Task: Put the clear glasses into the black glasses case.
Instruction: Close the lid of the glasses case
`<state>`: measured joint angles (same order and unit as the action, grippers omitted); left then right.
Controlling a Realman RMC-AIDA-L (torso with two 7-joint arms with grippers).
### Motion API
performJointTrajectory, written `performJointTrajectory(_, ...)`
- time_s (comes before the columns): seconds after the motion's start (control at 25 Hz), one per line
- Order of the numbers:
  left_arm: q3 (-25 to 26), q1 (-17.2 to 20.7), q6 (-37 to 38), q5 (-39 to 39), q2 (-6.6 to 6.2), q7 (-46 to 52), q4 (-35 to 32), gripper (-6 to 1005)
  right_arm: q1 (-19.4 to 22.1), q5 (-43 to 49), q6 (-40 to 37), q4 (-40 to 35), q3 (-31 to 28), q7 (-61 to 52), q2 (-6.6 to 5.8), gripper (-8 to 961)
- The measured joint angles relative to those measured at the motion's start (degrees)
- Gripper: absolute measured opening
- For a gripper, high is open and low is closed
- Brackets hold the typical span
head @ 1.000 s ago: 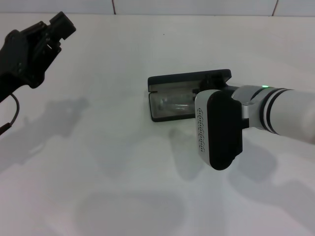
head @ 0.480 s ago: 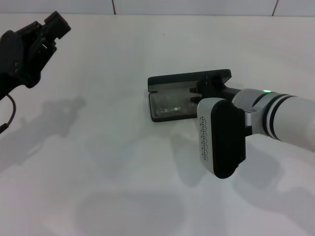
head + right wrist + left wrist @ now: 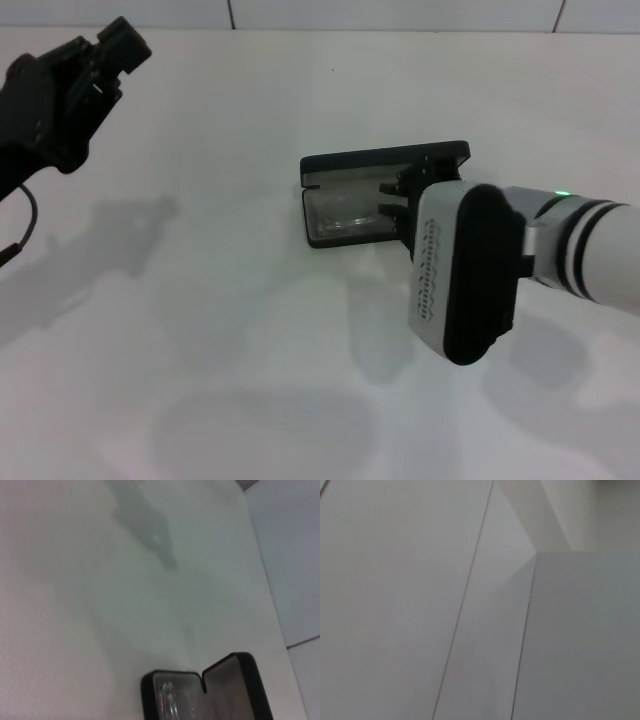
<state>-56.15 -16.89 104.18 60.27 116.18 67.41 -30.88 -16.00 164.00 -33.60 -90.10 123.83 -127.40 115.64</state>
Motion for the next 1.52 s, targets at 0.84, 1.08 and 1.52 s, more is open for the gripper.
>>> performJointTrajectory(0.84, -0.99, -18.67, -19.96, 20.98, 3.19, 4.86, -1.0, 138, 20.39, -72.32, -60.28, -5.81, -64.96, 23.48, -0.64, 143)
performJointTrajectory(1.08, -11.17, -25.04, -35.34, 23.19, 3.58, 6.52, 1.89, 142, 18.6, -80.03, -82.08, 15.69, -92.18, 31.02, -0.59, 143)
performJointTrajectory(1.52, -20.76, -28.03, -49.85, 23.48, 3.41, 10.43, 3.76, 155, 17.77, -78.22, -89.42, 29.66, -105.48, 36.63, -0.65, 143)
